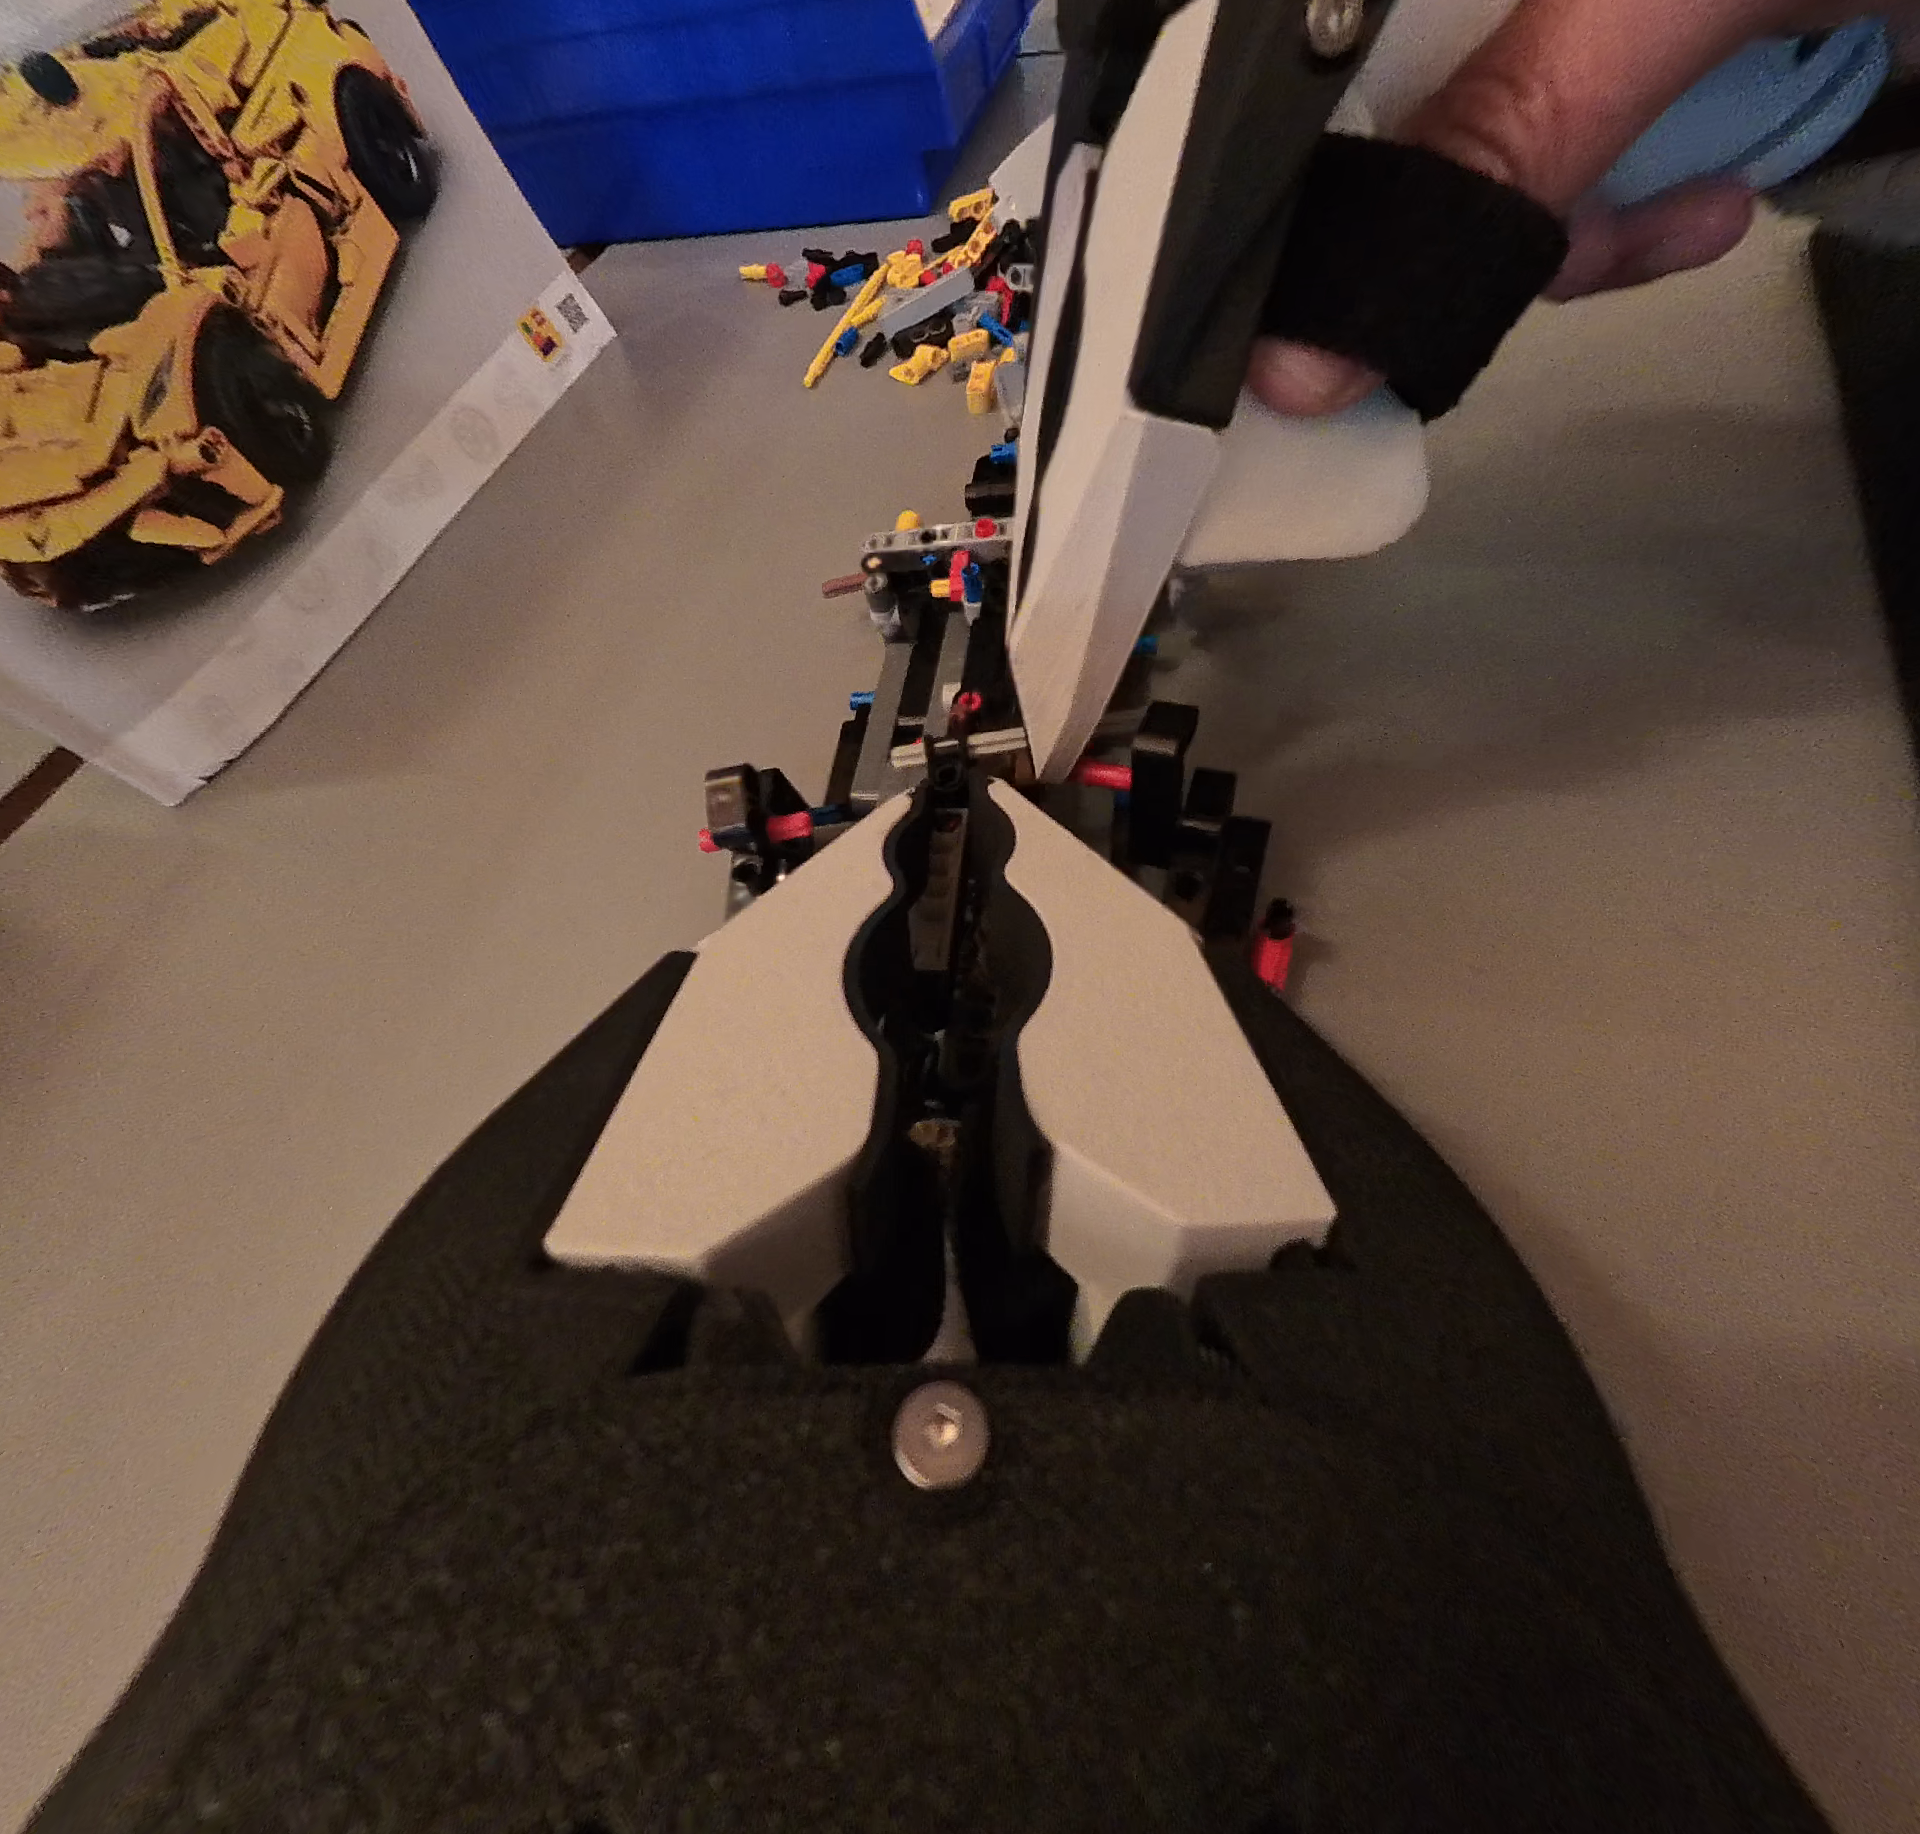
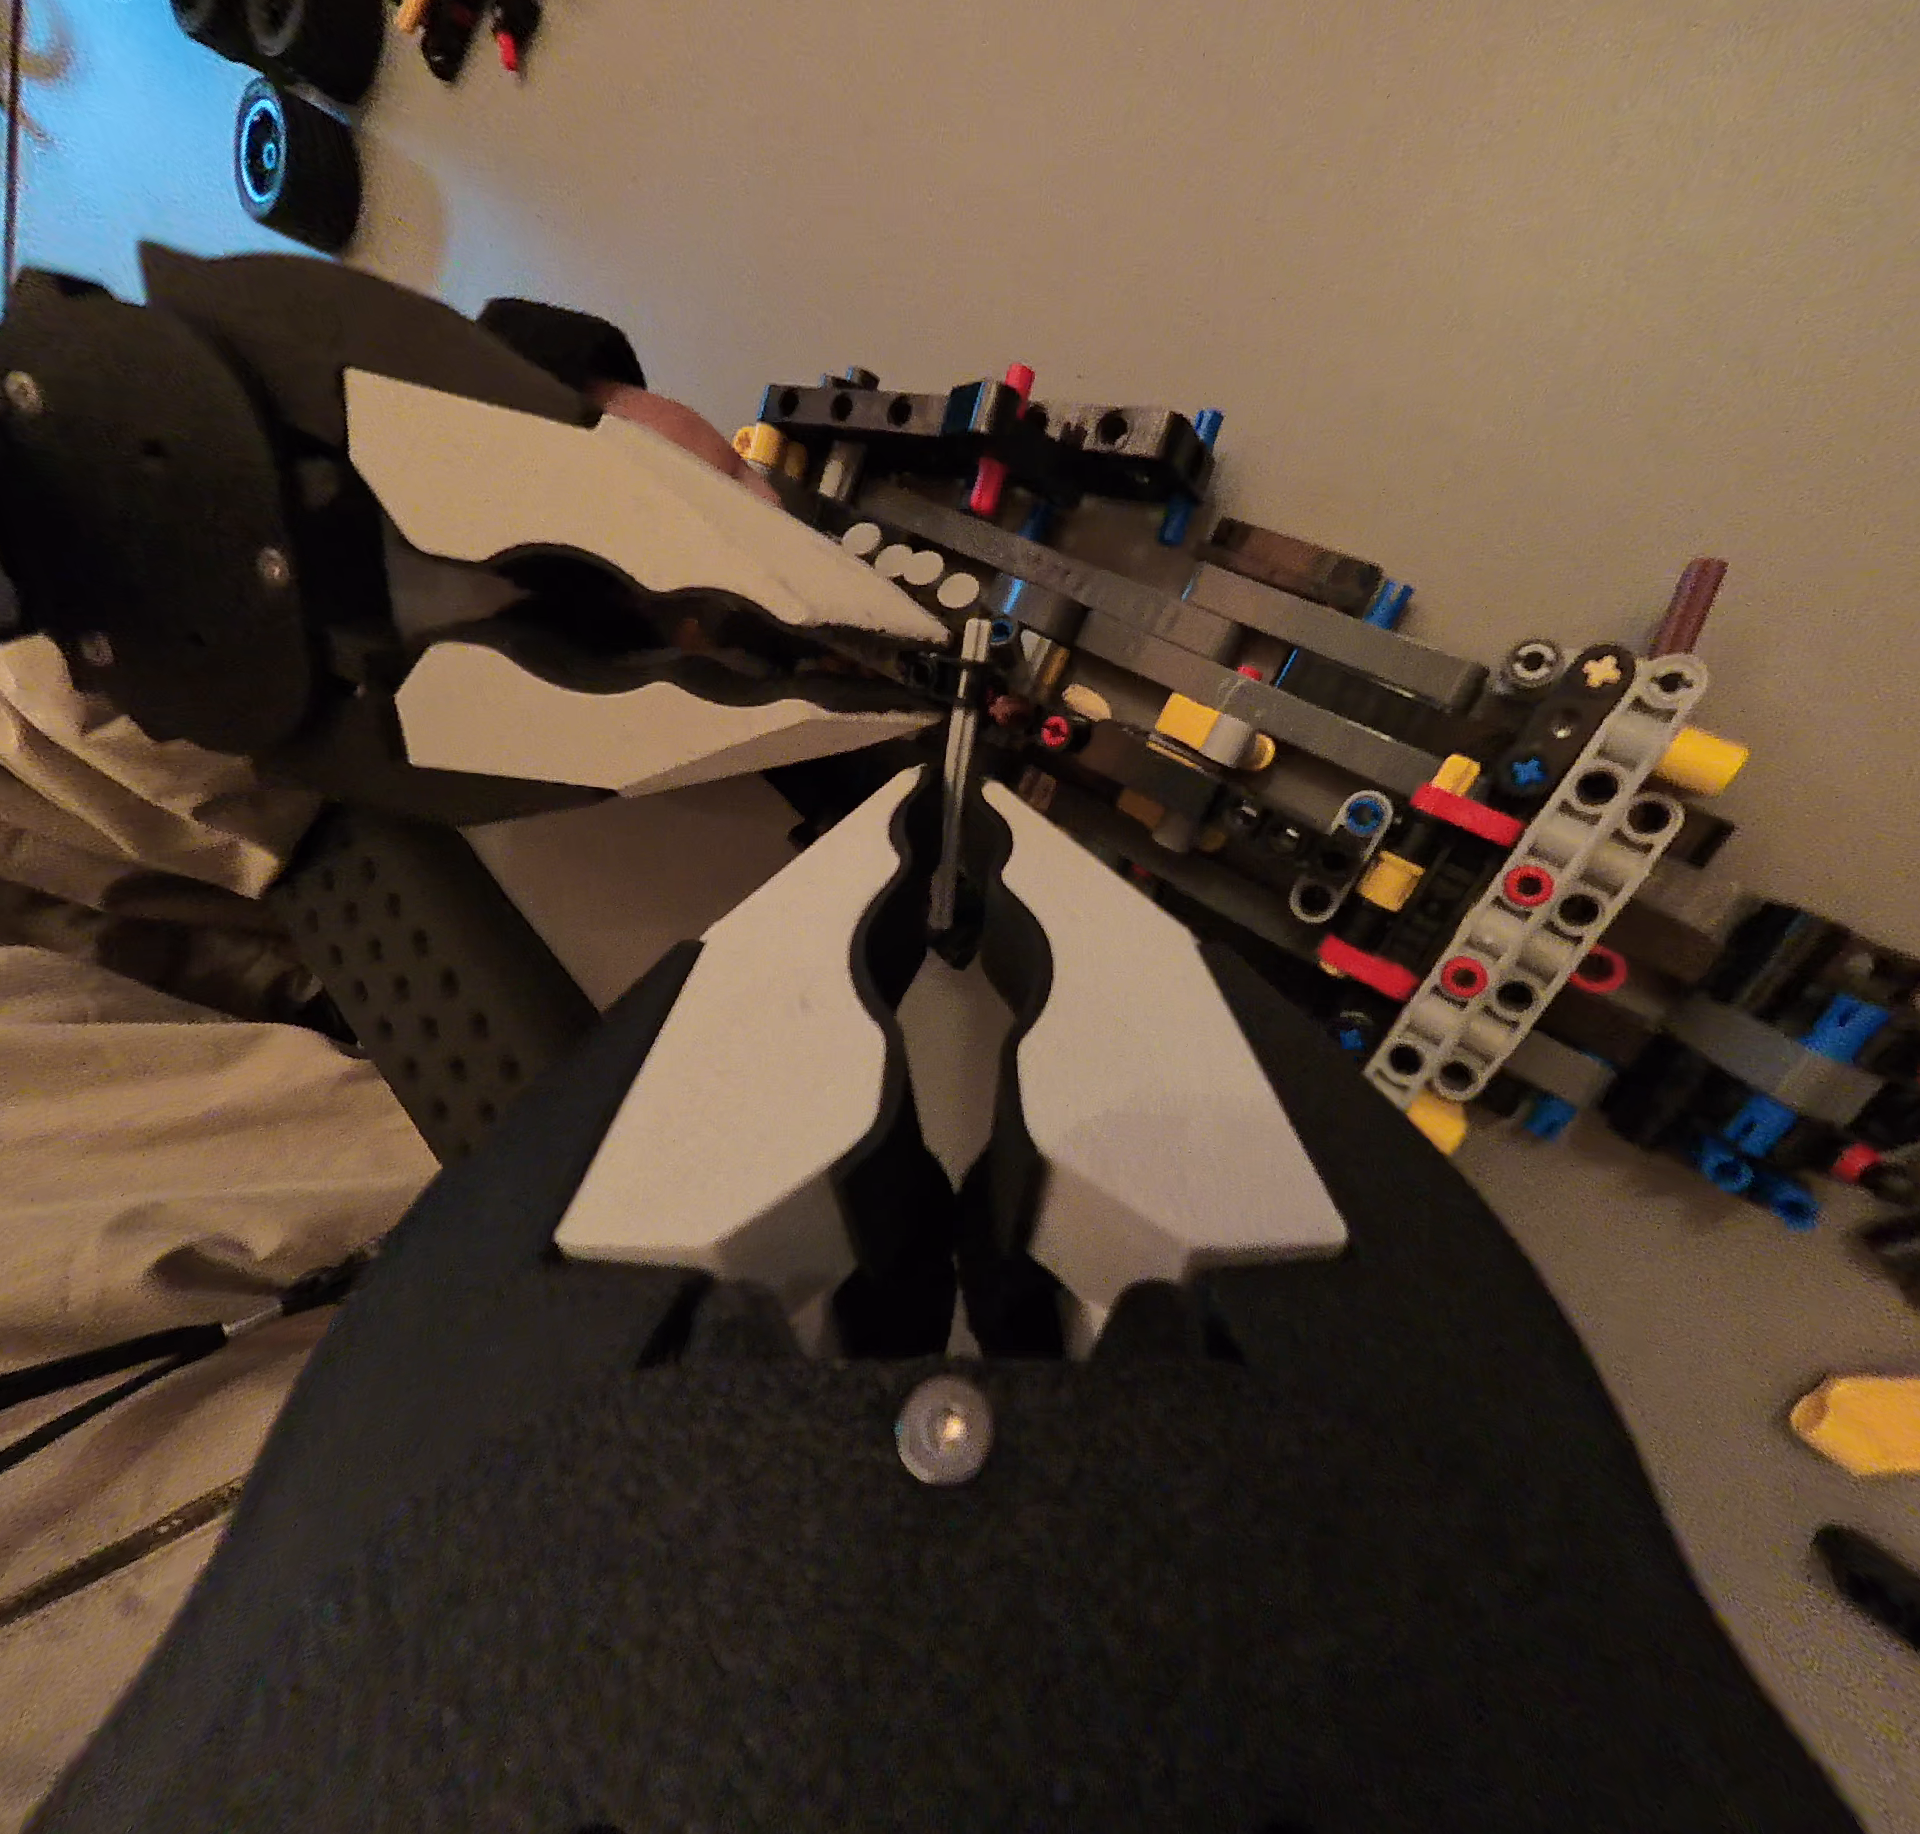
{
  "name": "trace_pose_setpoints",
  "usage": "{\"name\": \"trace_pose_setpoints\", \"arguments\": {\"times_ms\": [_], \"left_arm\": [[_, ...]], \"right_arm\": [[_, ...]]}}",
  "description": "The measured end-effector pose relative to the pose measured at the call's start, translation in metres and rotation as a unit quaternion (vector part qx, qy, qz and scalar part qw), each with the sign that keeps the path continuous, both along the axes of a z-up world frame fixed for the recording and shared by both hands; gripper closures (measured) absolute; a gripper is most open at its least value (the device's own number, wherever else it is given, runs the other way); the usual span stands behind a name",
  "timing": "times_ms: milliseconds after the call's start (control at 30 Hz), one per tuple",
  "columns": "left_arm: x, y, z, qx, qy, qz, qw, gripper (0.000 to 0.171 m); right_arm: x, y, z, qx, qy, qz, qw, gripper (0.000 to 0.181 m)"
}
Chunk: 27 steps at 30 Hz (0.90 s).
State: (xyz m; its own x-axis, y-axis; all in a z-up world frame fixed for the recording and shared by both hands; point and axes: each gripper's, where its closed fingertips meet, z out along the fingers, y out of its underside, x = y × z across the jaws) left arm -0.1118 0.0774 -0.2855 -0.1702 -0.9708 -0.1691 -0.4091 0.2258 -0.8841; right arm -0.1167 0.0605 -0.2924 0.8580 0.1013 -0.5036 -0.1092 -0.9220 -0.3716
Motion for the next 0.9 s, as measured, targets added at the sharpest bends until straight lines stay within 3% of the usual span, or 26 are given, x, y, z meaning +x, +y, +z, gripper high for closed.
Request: {"name": "trace_pose_setpoints", "arguments": {"times_ms": [333, 700, 900], "left_arm": [[0.001, 0.003, 0.000, -0.016, 0.003, 0.013, 1.000, 0.165], [0.003, 0.001, 0.000, -0.064, 0.012, -0.009, 0.998, 0.165], [-0.003, 0.007, 0.006, -0.062, 0.011, -0.019, 0.998, 0.160]], "right_arm": [[0.000, 0.000, 0.000, -0.026, 0.018, -0.020, 0.999, 0.178], [0.001, -0.003, 0.001, -0.059, 0.034, 0.002, 0.998, 0.179], [0.006, 0.008, 0.006, 0.072, -0.003, 0.045, 0.996, 0.176]]}}
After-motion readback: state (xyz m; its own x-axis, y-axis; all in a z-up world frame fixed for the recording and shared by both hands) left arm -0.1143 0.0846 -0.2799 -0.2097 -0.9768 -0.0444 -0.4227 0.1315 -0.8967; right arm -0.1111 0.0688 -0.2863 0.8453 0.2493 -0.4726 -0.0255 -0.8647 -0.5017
